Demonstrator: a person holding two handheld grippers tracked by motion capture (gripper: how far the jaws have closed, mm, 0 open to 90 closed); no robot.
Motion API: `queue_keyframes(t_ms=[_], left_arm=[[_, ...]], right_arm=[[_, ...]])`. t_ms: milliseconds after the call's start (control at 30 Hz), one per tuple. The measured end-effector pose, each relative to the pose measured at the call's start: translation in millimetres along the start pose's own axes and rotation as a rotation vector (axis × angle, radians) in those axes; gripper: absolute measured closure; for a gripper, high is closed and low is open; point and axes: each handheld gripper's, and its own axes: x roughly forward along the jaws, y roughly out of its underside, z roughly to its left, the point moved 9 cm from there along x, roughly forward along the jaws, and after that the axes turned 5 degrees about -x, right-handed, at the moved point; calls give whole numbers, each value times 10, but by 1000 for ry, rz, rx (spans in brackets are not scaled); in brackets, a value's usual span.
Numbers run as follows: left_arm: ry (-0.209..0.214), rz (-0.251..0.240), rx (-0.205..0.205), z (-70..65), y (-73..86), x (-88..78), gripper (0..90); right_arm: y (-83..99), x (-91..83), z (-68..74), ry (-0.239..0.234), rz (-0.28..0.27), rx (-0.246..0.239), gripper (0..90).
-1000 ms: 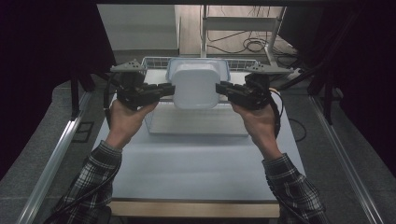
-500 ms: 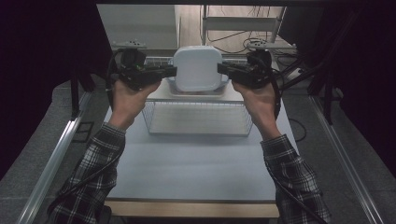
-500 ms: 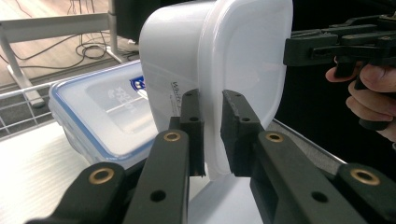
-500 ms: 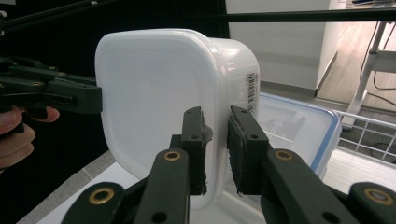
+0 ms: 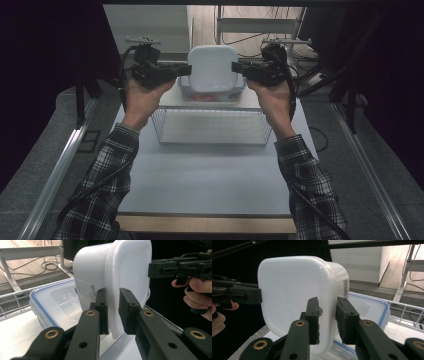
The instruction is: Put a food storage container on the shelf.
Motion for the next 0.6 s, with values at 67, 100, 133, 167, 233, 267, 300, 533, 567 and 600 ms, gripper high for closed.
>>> queue_keyframes(t_ms=[67, 100, 133, 167, 233, 267, 300, 533, 567, 600], left_arm=[[-3, 0, 6, 8, -15, 15, 735], [-10, 1, 9, 16, -29, 30, 717], [-10, 1, 9, 16, -29, 30, 708], [-13, 1, 8, 30, -43, 45, 698], [-14, 1, 6, 39, -48, 53, 684], [-18, -3, 0, 50, -60, 75, 679], [-24, 1, 2, 59, -61, 89, 676], [-49, 12, 0, 129, -74, 161, 665], [-52, 16, -2, 145, -79, 172, 661], [-52, 16, -2, 145, -79, 172, 658]], right_arm=[[-13, 16, -3, -3, -1, 4, 683], [-29, 33, 1, 2, -1, 1, 664], [-29, 33, 1, 2, -1, 1, 664], [-40, 48, 5, 8, 0, -3, 651], [-51, 66, 0, 14, 4, -9, 640], [-54, 77, -3, 17, 5, -8, 636], [-57, 89, -8, 22, 6, -8, 634], [-40, 166, -53, 37, 20, -8, 617], [-45, 185, -62, 33, 17, -1, 613], [-45, 185, -62, 33, 17, -1, 613]])
